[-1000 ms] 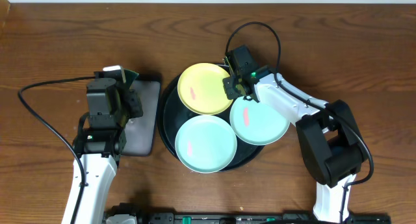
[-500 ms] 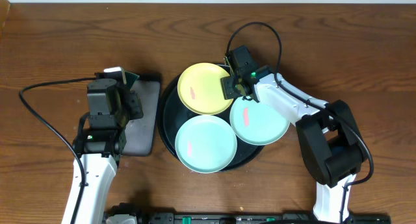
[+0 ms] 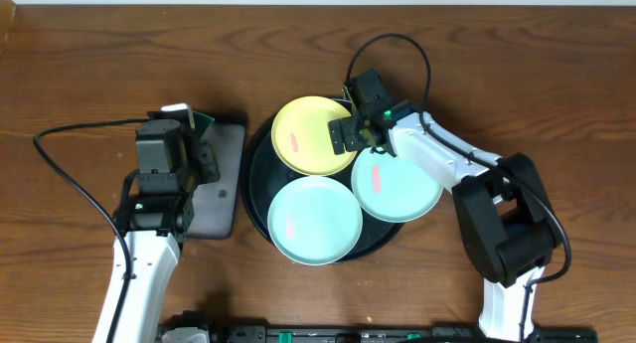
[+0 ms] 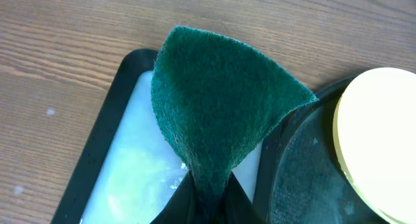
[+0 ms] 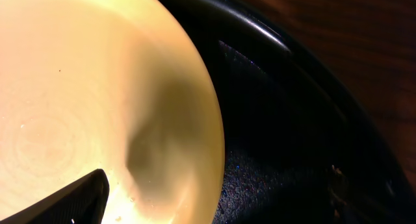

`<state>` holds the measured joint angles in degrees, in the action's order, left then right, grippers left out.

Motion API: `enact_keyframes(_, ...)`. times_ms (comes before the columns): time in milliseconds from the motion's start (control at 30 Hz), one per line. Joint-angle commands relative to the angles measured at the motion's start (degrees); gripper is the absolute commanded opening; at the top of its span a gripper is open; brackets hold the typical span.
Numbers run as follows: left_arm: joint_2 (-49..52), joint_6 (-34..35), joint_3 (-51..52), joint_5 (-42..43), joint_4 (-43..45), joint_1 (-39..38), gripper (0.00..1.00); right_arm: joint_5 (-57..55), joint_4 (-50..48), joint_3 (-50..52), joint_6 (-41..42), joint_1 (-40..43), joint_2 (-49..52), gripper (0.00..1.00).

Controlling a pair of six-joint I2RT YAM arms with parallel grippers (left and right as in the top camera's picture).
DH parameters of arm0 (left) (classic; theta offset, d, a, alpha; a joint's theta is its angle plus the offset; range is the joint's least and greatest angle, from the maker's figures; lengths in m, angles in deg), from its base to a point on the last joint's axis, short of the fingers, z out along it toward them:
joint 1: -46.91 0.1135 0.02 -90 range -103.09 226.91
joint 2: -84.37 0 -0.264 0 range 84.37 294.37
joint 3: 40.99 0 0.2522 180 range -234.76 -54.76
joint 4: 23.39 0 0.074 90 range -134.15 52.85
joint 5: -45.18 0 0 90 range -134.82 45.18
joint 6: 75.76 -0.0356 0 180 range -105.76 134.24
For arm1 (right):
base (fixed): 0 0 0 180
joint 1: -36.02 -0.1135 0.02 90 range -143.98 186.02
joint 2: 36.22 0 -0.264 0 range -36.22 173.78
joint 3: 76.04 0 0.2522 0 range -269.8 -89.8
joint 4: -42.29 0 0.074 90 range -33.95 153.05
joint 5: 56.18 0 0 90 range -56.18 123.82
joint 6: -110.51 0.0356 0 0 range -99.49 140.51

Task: Clean dirty plates on tray and stack at the side

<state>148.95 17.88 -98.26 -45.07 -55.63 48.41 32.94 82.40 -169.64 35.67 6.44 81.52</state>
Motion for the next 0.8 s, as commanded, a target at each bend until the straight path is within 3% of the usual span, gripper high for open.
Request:
enact_keyframes(0, 0.0, 1.5, 0.1, -0.4, -0.5, 0.1, 0.07, -0.2, 0.1, -0.2, 0.2, -0.5, -0.2, 0.99)
enact_keyframes(767, 0.0, 1.4, 0.2, -0.4, -6.1, 0.1, 0.07, -0.2, 0.1, -0.2, 0.2, -0.5, -0.2, 0.99)
